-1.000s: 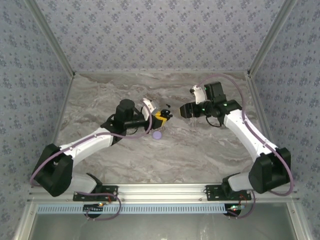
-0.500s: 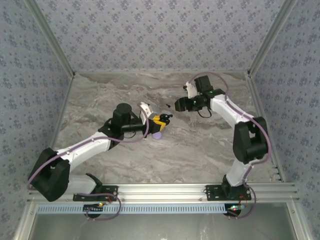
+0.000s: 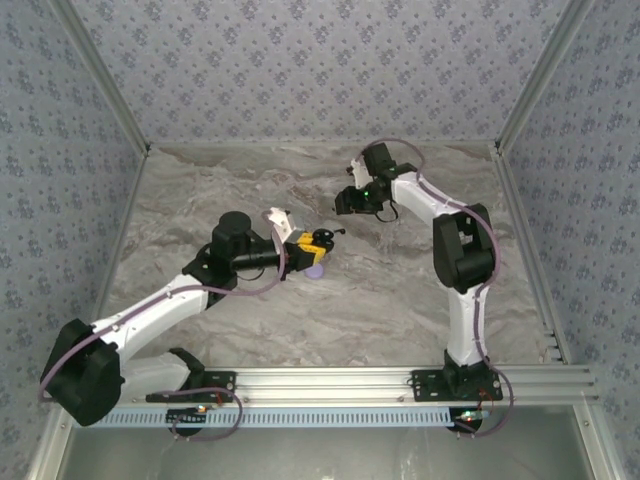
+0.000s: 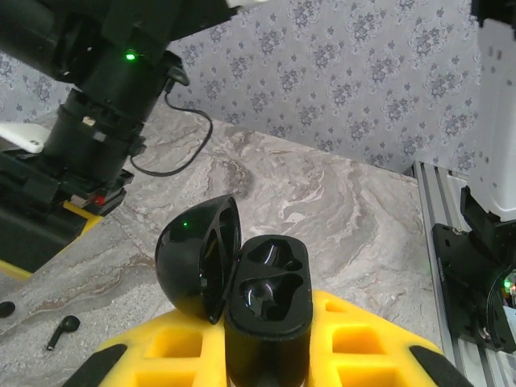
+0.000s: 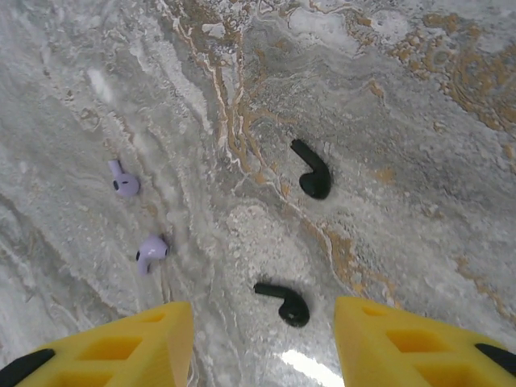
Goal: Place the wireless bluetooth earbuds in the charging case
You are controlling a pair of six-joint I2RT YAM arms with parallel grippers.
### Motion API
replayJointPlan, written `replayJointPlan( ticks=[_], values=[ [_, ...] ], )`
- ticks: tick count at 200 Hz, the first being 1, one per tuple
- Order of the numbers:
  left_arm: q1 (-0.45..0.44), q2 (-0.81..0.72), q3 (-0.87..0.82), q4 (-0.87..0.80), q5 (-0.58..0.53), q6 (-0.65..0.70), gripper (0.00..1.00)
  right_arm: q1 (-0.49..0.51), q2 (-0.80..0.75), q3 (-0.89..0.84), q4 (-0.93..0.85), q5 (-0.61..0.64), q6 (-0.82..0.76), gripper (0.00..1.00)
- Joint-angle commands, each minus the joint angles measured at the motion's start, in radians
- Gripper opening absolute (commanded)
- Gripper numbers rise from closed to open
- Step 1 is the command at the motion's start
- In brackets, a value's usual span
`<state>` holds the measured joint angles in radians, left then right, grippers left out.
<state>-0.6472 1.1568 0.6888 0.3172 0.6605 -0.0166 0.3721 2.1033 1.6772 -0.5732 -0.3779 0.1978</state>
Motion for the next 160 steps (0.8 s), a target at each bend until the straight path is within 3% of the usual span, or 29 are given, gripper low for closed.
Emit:
replayJointPlan(
  ticks=[1,160],
  values=[
    [0.004,-0.033,-0.009,-0.016,-0.008,0.005,0.15,0.014,0.057,0.076,-0.091,0.071,0.010,0.51],
    [0.003,-0.072,-0.039,-0.018,-0.034,-0.005,0.15,0.049,0.312,0.374,-0.233,0.154,0.011,0.38]
  ],
)
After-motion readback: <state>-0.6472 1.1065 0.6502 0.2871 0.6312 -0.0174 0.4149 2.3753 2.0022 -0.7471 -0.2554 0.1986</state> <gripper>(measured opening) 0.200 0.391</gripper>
